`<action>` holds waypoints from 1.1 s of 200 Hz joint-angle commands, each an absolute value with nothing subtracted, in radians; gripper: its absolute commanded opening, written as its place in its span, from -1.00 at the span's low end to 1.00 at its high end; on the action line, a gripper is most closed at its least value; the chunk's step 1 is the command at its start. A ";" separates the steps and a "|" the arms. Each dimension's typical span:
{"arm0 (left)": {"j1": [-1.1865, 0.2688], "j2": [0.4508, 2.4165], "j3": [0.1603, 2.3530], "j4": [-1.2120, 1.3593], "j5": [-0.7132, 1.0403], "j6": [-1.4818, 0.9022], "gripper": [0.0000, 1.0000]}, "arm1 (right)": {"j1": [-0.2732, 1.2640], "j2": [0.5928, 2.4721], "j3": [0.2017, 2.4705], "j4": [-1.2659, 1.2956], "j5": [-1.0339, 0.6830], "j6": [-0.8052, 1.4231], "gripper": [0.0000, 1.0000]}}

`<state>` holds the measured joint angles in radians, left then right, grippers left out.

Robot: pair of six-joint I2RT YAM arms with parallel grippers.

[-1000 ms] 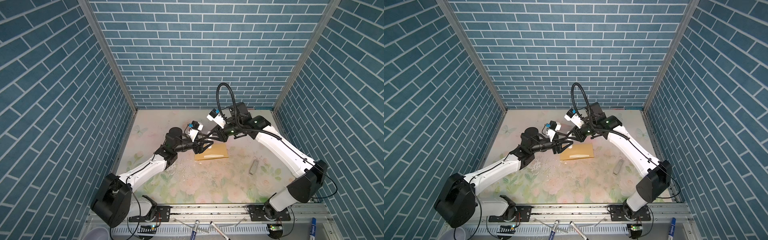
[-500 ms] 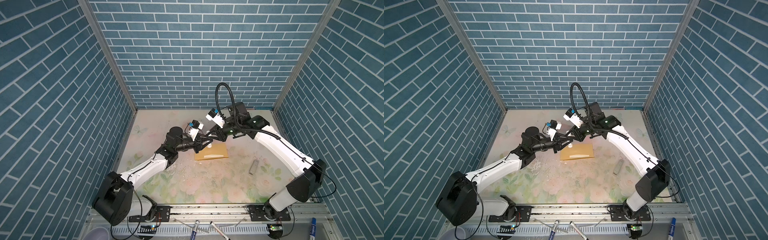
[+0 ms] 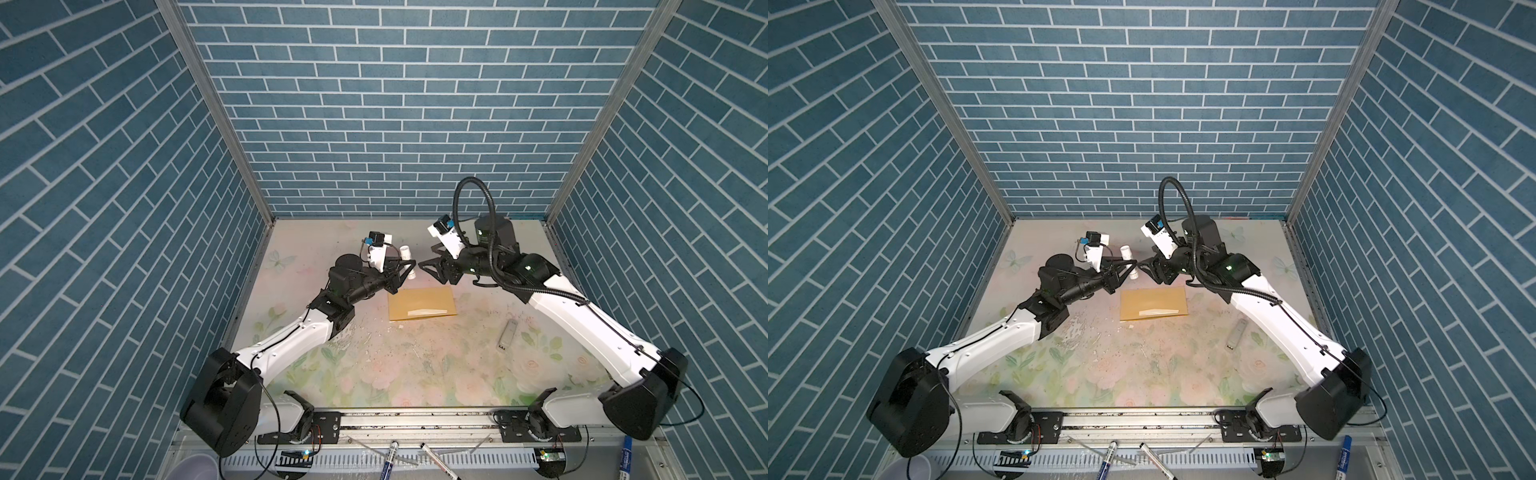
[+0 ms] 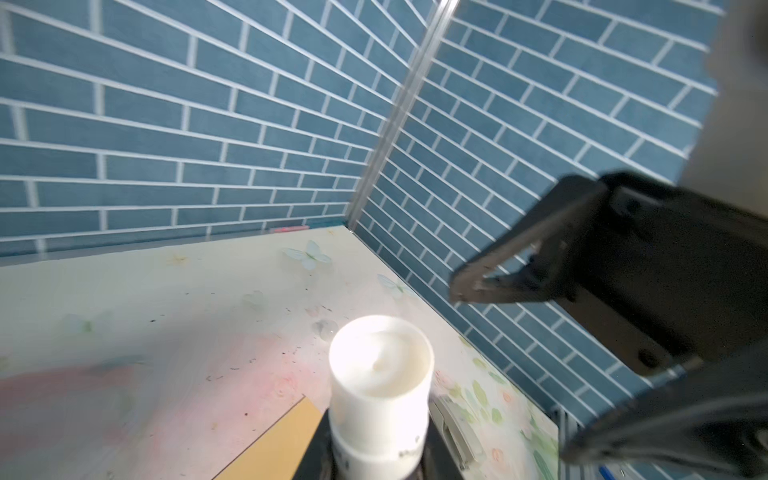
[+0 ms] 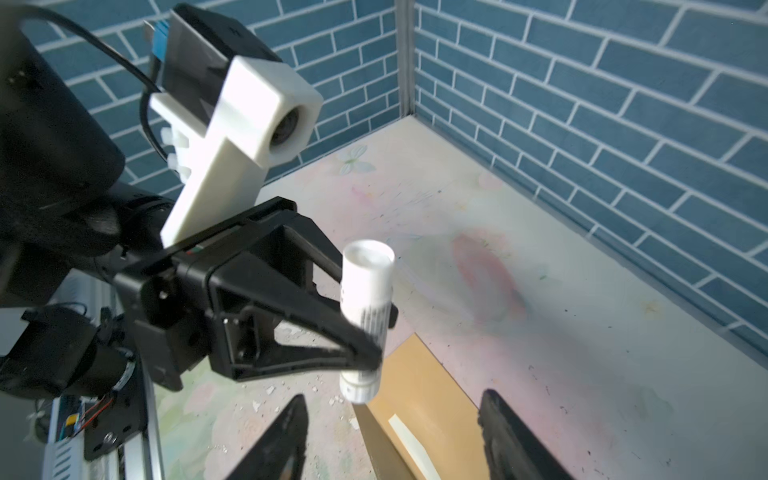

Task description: Place the letter into the envelope and seal it

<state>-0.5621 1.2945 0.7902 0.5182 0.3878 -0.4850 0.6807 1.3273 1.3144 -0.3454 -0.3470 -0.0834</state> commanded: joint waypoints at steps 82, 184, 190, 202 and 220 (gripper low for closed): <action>-0.583 1.208 0.809 0.487 -0.014 -0.989 -1.00 | 0.742 1.319 0.873 0.575 -0.246 -0.156 0.48; -0.583 1.201 0.805 0.505 -0.005 -1.038 -1.00 | 0.846 1.509 0.888 0.822 -0.173 -0.314 0.22; -0.585 1.202 0.804 0.507 -0.005 -1.039 -1.00 | 0.850 1.517 0.893 0.825 -0.167 -0.315 0.19; -0.584 1.203 0.803 0.505 -0.005 -1.039 -1.00 | 0.854 1.530 0.900 0.836 -0.155 -0.316 0.13; -0.584 1.206 0.801 0.511 -0.002 -1.042 -1.00 | 0.860 1.546 0.916 0.840 -0.147 -0.317 0.07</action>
